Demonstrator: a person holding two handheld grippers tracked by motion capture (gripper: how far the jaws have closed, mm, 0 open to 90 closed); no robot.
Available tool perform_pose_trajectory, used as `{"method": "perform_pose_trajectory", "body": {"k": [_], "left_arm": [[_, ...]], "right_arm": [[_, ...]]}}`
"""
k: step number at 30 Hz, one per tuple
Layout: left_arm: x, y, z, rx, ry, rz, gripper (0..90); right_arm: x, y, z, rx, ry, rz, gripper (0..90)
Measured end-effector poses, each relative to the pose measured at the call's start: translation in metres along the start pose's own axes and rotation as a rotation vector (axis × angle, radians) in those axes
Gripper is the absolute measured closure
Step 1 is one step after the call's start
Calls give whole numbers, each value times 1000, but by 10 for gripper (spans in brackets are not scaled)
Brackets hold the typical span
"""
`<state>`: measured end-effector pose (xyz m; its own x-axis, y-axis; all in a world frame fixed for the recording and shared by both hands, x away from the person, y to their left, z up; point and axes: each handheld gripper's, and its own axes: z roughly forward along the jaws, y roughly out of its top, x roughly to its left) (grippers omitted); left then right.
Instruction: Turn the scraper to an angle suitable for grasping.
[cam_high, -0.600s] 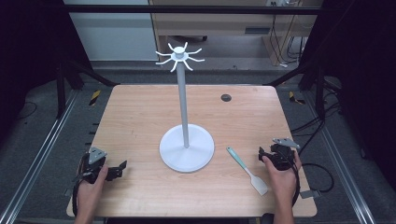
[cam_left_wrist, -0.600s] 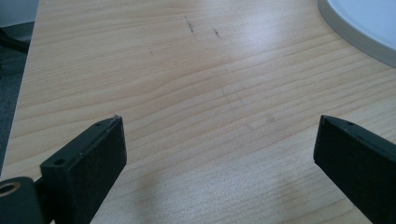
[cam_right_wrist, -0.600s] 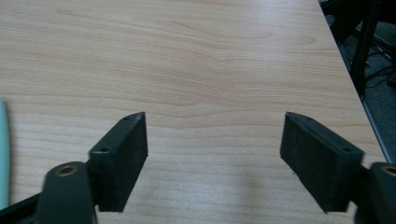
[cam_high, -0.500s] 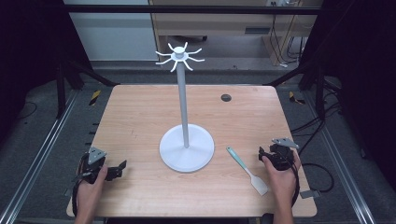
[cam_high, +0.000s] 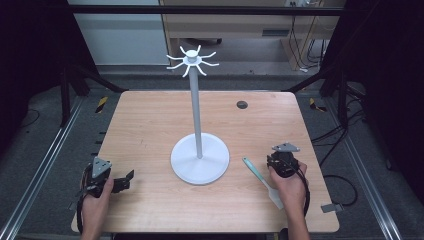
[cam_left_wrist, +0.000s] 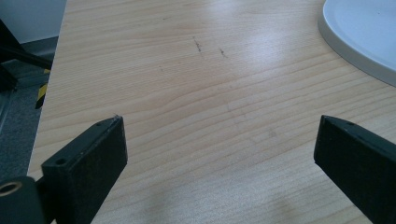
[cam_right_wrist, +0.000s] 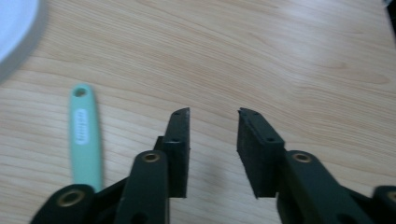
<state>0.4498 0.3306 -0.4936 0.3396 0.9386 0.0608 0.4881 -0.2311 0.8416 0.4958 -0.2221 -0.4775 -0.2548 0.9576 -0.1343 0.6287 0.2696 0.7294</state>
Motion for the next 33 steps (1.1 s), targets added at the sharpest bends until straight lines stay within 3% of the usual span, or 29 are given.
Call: {"method": "perform_pose_trajectory", "body": {"k": [9,15,24,33], "left_arm": [[-2,0,-1,-9,5,0,24],[-2,0,1,-4,5,0,25],[-2,1,-1,-13,8,-3,22],[-5,2,0,-10,0,6,23]], "right_arm": [[14,9,7,67,58,-48,806],[21,23,9,97,148,-67,894],[32,35,16,124,194,-98,900],[35,33,24,160,211,-98,900]]}}
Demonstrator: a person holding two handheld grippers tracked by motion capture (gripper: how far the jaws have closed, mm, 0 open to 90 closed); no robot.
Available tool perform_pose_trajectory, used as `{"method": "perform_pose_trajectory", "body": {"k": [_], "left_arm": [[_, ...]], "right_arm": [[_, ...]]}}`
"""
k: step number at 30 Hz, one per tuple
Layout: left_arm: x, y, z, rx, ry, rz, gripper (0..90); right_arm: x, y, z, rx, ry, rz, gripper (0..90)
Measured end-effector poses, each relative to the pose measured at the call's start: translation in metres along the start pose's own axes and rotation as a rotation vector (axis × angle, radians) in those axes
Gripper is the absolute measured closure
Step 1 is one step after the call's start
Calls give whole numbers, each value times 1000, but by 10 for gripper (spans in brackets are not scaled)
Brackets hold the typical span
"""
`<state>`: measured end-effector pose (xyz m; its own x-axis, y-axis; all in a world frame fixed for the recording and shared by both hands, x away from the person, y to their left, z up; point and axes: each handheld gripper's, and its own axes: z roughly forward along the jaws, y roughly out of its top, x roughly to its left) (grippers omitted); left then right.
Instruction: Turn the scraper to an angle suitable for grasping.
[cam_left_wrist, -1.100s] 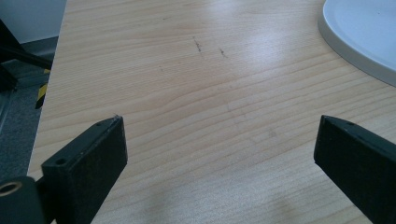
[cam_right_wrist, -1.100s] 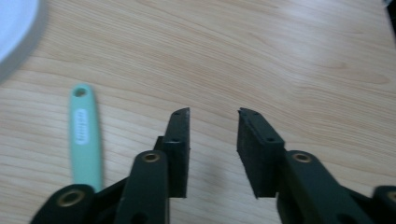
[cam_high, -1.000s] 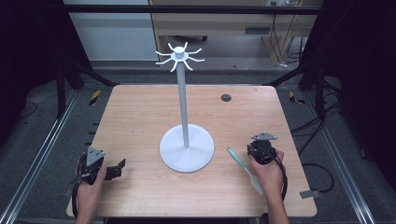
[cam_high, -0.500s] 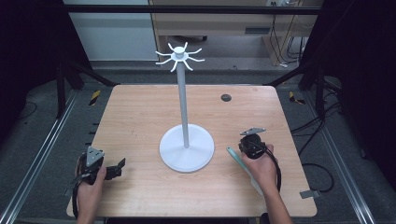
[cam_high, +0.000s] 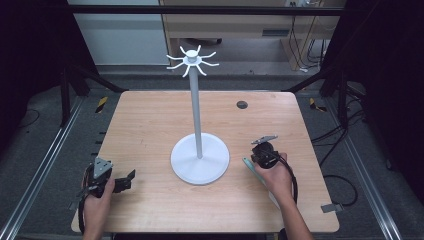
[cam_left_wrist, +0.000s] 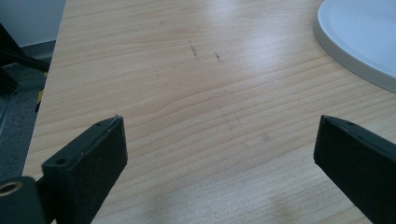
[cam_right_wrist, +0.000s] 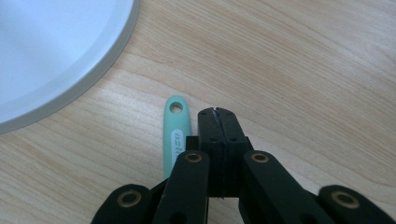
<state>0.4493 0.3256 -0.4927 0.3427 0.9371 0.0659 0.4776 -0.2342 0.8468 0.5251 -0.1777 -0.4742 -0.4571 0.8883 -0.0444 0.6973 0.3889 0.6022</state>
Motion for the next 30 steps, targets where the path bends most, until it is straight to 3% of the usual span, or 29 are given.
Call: {"method": "perform_pose_trajectory", "body": {"k": [22,30], "left_arm": [[-1,0,1,6,-9,5,23],[-2,0,2,8,-10,6,23]], "right_arm": [[1,-3,9,34,15,-2,900],[5,-8,7,29,76,13,900]]}}
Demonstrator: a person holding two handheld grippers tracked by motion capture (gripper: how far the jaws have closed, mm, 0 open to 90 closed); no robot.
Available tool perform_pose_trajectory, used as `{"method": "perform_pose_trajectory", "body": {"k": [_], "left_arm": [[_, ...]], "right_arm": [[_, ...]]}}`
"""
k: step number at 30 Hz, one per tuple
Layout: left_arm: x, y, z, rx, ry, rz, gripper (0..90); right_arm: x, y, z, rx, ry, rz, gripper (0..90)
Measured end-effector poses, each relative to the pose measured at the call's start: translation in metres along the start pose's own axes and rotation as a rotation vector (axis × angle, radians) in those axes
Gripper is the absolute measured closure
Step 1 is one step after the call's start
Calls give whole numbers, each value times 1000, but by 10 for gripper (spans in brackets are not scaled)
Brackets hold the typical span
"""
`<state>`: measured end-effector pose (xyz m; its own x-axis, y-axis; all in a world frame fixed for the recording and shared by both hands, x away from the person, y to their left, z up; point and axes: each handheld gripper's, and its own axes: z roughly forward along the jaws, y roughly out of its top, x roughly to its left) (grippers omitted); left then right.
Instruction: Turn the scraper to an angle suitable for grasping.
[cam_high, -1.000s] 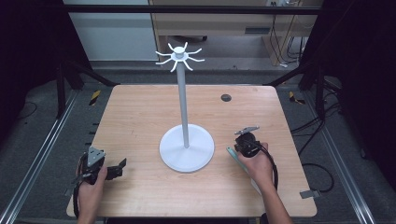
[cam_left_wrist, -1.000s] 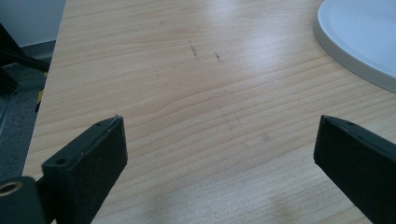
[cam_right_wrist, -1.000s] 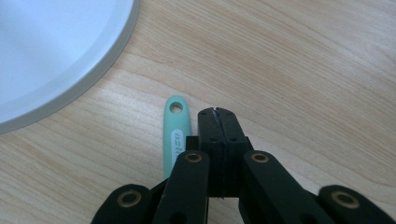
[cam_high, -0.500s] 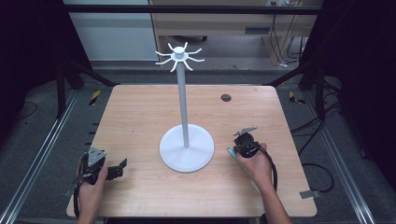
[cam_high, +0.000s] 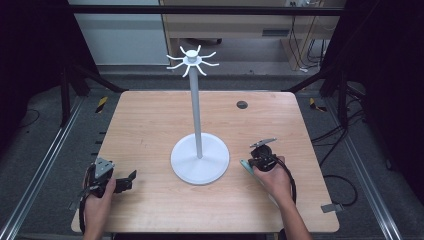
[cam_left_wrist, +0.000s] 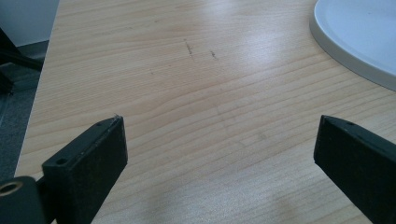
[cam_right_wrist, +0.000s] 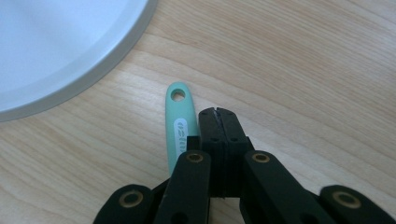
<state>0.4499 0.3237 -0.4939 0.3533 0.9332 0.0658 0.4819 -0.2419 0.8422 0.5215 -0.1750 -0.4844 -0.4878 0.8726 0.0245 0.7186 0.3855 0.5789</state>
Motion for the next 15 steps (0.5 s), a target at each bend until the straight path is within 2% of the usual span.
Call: {"method": "perform_pose_trajectory", "body": {"k": [2,15], "left_arm": [[0,0,0,1,-1,3,23],[-1,0,2,10,-6,8,23]], "right_arm": [[5,-1,-1,3,21,-12,900],[22,-4,-3,9,60,-60,900]]}}
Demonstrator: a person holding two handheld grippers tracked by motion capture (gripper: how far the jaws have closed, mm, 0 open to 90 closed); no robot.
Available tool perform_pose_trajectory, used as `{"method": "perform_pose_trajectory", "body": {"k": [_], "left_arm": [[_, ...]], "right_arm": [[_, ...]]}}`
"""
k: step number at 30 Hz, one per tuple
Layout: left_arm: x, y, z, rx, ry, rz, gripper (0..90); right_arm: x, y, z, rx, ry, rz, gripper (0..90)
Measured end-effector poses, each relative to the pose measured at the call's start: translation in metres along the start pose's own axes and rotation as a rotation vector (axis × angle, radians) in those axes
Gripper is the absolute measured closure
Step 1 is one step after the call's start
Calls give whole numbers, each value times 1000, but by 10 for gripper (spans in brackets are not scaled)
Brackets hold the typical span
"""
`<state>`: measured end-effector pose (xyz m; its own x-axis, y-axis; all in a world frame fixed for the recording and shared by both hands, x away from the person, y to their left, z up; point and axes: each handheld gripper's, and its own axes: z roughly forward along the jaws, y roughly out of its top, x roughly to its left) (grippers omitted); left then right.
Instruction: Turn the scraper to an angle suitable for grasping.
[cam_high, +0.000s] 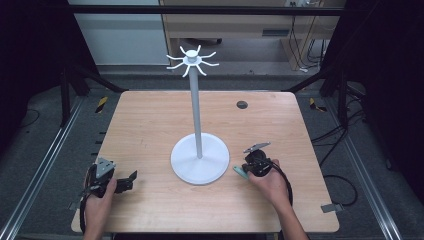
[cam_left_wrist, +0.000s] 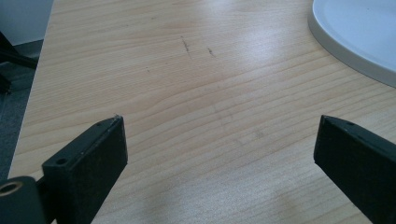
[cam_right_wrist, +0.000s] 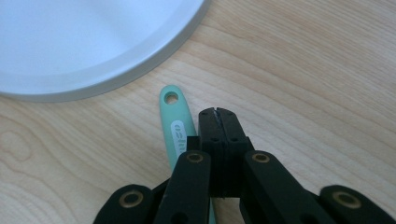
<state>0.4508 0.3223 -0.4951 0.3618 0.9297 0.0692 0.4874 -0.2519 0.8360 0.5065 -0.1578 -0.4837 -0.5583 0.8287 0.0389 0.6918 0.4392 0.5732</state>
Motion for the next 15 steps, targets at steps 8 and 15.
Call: {"method": "perform_pose_trajectory", "body": {"k": [8,15], "left_arm": [[-2,0,1,11,-9,12,23],[-1,0,1,12,-9,9,23]], "right_arm": [[11,-1,-3,15,24,-27,900],[13,1,-11,24,10,-69,900]]}}
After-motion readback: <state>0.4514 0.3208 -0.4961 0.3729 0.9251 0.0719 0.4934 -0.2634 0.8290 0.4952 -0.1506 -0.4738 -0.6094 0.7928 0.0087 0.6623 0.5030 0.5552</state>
